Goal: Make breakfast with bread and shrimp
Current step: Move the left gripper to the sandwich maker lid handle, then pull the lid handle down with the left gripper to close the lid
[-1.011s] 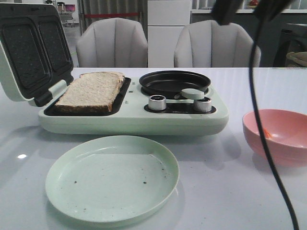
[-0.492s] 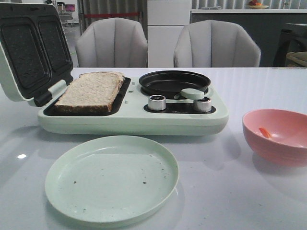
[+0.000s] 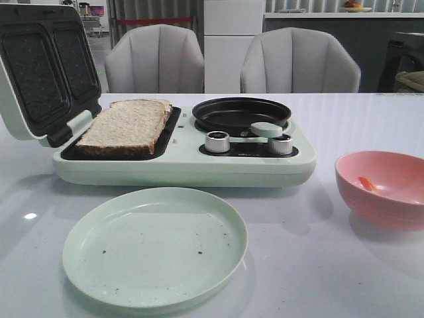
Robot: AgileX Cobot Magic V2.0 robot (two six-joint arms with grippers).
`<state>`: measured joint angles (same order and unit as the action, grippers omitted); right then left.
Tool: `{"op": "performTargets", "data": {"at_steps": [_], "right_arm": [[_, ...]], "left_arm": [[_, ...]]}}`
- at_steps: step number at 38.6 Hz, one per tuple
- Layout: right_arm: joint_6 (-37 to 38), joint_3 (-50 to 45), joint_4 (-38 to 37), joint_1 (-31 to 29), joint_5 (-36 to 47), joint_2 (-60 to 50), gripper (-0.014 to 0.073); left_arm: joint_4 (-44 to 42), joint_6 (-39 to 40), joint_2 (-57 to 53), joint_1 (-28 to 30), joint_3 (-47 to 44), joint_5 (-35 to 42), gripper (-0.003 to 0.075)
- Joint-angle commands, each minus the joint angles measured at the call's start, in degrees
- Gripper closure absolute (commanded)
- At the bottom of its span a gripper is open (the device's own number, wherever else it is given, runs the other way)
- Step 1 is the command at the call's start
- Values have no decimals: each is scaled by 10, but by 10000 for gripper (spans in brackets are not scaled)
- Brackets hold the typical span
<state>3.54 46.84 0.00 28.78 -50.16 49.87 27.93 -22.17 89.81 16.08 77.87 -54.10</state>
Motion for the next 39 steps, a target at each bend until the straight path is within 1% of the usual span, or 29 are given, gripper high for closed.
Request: {"op": "performTargets", "data": {"at_steps": [1,5,7,10,13,20,26,30,34,39], "right_arm": [[0,15,0,0,32,-5,36],[0,15,0,0,32,-5,36],[0,15,0,0,32,-5,36],[0,15,0,0,32,-5,36],[0,15,0,0,32,-5,36],[0,15,0,0,32,-5,36],[0,15,0,0,32,-5,36],[0,15,0,0,32,-5,36],[0,15,0,0,32,-5,36],[0,15,0,0,32,-5,36]], "left_arm": [[40,-6,29,2,71,41,621],[84,-7,90,1,134,52,621],[102,-7,113,1,158,45,621],[134,-12,128,-4,185,12,621],[163,-49,128,-21,201,-24,621],[210,-52,124,-56,247,-99,621],[212,-72,108,-93,247,-123,621],[204,-77,89,-123,243,-123,621],[183,-78,57,-155,228,-109,621],[146,-78,-3,-201,177,-79,621]]}}
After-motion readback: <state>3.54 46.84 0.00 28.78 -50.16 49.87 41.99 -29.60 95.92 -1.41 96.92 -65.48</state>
